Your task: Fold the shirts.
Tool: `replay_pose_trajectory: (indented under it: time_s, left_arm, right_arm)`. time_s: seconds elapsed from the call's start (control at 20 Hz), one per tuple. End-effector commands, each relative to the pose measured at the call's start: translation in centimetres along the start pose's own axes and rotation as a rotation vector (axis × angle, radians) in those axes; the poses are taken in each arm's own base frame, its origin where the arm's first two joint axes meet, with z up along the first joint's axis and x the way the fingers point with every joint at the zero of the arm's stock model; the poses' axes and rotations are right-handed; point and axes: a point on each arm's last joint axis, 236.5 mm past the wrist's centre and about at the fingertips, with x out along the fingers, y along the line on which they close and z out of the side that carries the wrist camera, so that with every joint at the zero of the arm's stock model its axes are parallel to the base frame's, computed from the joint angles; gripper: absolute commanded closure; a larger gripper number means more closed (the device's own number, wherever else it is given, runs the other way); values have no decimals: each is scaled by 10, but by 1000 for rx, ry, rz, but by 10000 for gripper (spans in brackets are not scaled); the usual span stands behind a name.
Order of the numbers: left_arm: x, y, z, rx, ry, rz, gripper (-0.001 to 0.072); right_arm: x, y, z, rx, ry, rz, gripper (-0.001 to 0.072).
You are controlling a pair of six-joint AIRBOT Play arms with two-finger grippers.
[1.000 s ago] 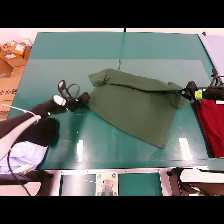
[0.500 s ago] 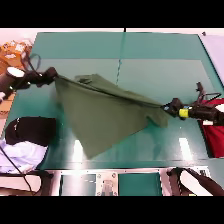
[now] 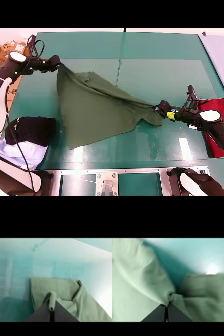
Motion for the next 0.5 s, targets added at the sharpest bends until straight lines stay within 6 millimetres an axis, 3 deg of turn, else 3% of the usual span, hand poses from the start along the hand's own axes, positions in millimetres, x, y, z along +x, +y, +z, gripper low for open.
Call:
replay_pose_trajectory:
  time_s: [0.0,0.05,0.15,0.2,0.25,0.4,0.45]
  left_arm:
    - [-15,-13,-15,-4,139,-71,668]
    - [-23,-14,-18,-18,176,-85,668]
    - [-32,-15,-23,-29,218,-100,668]
    - [-33,-16,-25,-40,227,-102,626]
    - [-33,-15,-26,-41,231,-102,72]
    - [-35,-18,-31,-65,256,-111,70]
    - [-38,-20,-37,-70,285,-119,69]
  right_arm:
    - [1,-40,27,17,-74,-94,695]
    - [2,-46,25,17,-56,-100,678]
    - [5,-43,9,-1,13,-83,448]
    - [4,-39,2,-1,46,-68,422]
    - [3,-36,-1,-9,72,-59,421]
    - [-15,-36,2,-52,136,-65,419]
    - [-24,-42,3,-71,168,-88,377]
